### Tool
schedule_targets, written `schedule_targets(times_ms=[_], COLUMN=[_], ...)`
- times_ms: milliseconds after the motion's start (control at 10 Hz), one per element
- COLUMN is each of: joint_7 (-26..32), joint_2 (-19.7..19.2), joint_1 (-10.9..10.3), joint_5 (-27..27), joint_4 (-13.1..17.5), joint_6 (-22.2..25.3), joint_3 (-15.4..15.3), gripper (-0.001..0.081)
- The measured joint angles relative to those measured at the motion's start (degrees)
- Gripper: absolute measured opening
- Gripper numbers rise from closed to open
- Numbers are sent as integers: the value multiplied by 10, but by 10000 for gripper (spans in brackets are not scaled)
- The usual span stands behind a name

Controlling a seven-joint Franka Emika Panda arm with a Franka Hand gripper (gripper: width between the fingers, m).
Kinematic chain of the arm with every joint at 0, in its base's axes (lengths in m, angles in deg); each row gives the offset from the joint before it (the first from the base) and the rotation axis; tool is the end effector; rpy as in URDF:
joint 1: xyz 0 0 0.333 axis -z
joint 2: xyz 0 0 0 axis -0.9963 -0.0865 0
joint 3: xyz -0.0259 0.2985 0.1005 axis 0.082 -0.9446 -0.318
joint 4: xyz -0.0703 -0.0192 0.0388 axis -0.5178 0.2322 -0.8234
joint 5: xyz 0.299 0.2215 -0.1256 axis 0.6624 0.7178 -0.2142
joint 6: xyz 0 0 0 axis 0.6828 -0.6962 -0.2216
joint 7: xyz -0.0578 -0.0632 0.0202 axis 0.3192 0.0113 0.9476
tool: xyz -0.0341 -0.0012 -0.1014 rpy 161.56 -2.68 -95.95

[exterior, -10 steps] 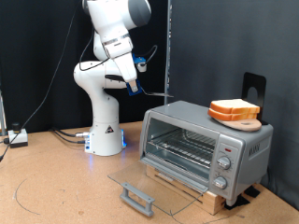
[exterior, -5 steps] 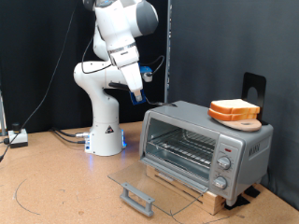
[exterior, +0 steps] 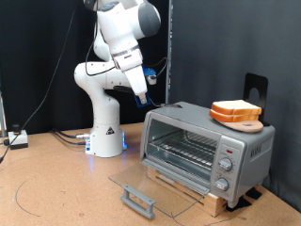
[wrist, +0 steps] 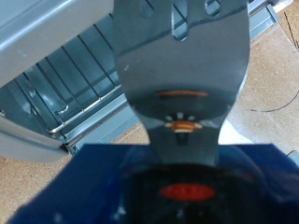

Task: Make a piece of toast with the oven

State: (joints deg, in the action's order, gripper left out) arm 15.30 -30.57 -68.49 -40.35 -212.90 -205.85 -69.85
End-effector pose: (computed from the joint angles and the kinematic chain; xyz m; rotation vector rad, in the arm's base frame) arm 0.3330 -0.0151 0.4288 -2.7311 -0.7352 -0.2967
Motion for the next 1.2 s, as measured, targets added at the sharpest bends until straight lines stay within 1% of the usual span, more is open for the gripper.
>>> schedule_targets(times_ms=[400, 600, 900, 1200], joint_7=[-8, -9, -10, -10], joint_2=[-14, -22, -23, -23], joint_1=[-3, -6, -11, -17], joint_5=[36, 49, 75, 102], joint_4=[-2, -2, -2, -1], joint_6=[-33, -36, -38, -55], joint_3=[-32, -51, -76, -96], gripper=[396, 396, 396, 396])
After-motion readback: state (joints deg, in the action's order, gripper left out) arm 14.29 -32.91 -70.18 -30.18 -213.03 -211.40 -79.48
